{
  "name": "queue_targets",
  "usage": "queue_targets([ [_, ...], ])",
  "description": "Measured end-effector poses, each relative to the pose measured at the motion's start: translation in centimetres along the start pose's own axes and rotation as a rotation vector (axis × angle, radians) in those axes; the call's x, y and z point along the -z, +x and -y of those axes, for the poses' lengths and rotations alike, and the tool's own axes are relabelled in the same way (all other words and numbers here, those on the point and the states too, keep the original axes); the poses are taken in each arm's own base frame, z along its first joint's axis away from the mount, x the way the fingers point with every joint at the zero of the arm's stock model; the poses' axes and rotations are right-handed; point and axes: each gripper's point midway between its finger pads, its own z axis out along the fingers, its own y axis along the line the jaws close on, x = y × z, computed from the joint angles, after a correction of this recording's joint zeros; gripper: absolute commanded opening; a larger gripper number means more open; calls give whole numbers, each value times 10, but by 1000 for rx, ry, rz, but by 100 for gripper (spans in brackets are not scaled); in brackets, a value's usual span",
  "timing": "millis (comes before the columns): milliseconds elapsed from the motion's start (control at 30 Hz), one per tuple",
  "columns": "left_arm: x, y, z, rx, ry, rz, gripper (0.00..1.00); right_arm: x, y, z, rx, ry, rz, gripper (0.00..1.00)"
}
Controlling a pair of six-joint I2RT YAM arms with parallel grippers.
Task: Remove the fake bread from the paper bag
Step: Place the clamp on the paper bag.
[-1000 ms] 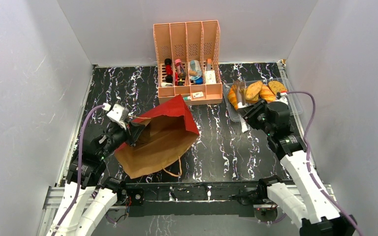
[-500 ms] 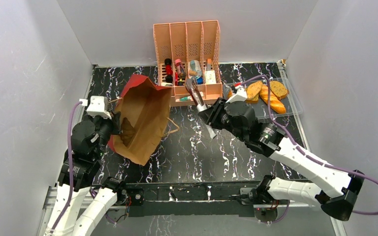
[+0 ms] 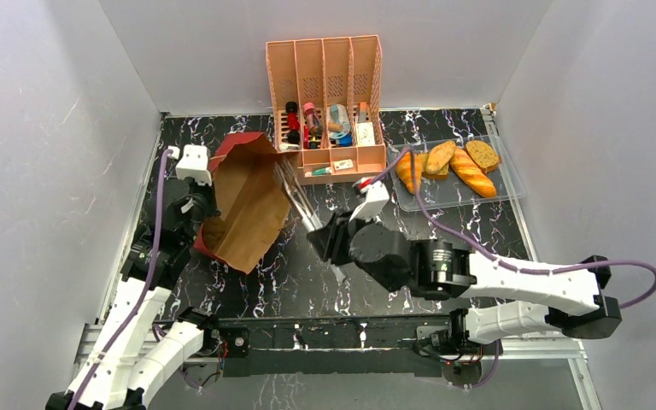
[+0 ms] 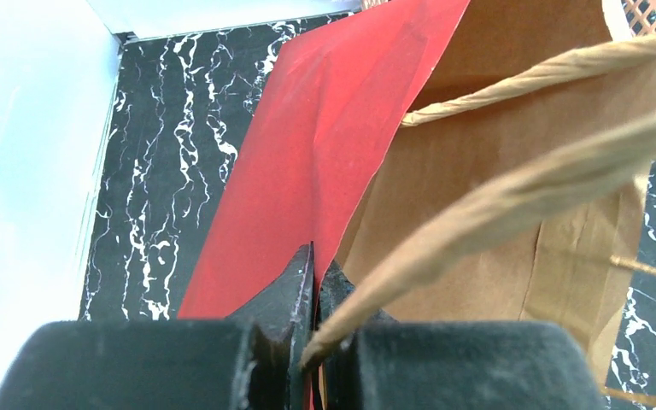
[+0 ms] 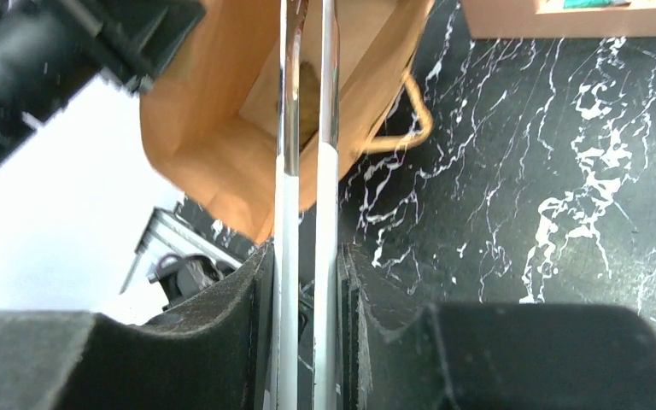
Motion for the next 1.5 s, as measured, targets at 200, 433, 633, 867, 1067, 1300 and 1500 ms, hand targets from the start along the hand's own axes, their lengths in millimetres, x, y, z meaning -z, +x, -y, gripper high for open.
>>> queue_targets([
  [200,-11,6,8,-32,34,-1,0,2,58,-26,119,-10,-79,22],
  [433,-9,12,28,-60,159,20,0,-16,122,-31,215,21,-178,23],
  [633,13,21,47,-46,289,82,0,-32,143,-33,196,41,-191,23],
  [867,29,23,64,-24,400,122,0,-59,188,-20,191,83,-260,23],
  [1067,36,32,76,-12,475,115,0,-81,198,-8,140,105,-273,23],
  [1300,41,38,83,5,520,103,0,-114,200,5,54,115,-286,27],
  [1500,40,48,86,15,533,81,0,-122,213,5,-13,74,-319,32],
])
